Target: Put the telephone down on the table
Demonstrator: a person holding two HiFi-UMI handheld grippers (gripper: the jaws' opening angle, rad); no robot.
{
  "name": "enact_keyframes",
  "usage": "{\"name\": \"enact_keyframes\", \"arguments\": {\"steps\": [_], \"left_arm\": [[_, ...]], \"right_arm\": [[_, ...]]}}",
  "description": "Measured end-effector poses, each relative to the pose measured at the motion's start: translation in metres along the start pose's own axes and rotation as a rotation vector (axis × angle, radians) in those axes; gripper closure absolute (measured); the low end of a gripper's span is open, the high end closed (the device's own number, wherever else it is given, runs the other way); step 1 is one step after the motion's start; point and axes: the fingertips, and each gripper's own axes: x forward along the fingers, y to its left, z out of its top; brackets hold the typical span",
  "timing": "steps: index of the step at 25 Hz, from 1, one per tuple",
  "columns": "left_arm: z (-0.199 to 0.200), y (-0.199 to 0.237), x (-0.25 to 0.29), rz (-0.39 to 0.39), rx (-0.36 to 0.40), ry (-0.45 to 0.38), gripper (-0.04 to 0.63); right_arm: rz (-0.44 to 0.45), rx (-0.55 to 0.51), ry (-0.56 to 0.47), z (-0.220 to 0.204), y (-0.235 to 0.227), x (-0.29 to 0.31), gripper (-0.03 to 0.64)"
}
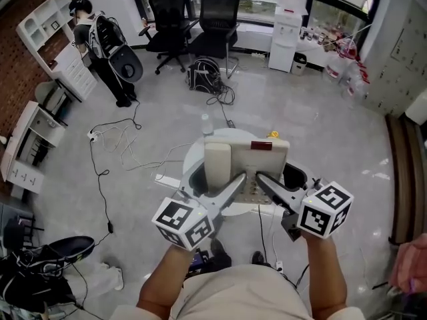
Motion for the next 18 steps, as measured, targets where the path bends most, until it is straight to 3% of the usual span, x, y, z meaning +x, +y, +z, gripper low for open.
{"name": "enact_keyframes", "arguments": {"steps": [10, 18], "left_arm": [[0.02, 0.051, -0.012, -0.043, 0.015, -0.01, 0.229], [0.019, 0.088, -0.014, -0.009, -0.002, -0.034, 0.23]], "right_arm": [[-0.032, -0.014, -0.022, 0.01, 0.018, 0.051, 0.37], [-0.01, -0.02, 0.001, 0.007, 0.017, 0.089, 0.369]]}}
